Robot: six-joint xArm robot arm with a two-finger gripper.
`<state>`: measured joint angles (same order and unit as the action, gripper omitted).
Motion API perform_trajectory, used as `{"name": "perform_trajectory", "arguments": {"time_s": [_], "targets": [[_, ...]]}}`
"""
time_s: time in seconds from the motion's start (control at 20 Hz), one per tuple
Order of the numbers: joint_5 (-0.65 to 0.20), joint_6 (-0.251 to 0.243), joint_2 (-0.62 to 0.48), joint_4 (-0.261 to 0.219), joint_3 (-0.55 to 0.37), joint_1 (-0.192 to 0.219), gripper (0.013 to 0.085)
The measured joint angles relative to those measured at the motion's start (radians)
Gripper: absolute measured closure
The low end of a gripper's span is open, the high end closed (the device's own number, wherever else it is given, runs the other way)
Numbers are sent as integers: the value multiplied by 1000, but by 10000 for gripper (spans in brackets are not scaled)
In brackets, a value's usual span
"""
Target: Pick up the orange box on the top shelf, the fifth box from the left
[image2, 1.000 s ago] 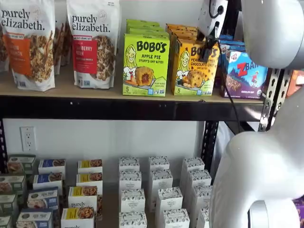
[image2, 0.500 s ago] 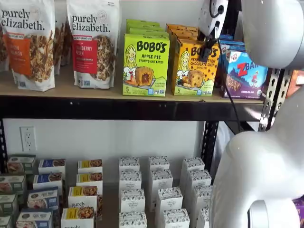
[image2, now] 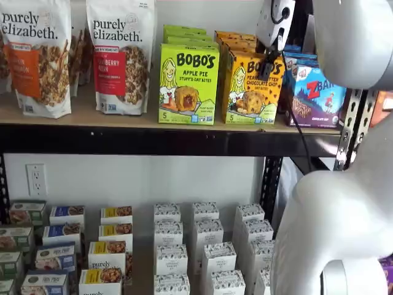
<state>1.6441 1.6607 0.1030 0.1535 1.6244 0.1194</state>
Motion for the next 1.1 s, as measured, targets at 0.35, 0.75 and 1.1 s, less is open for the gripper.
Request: {"name": "perform_trajectory", "arguments": {"time_s": [0.35,0.75,1.1], "targets": [[30,-1,-1,16,18,5,770],[58,-10,7,25,38,2,770],[82,-8,66,5,9,4,770]]}}
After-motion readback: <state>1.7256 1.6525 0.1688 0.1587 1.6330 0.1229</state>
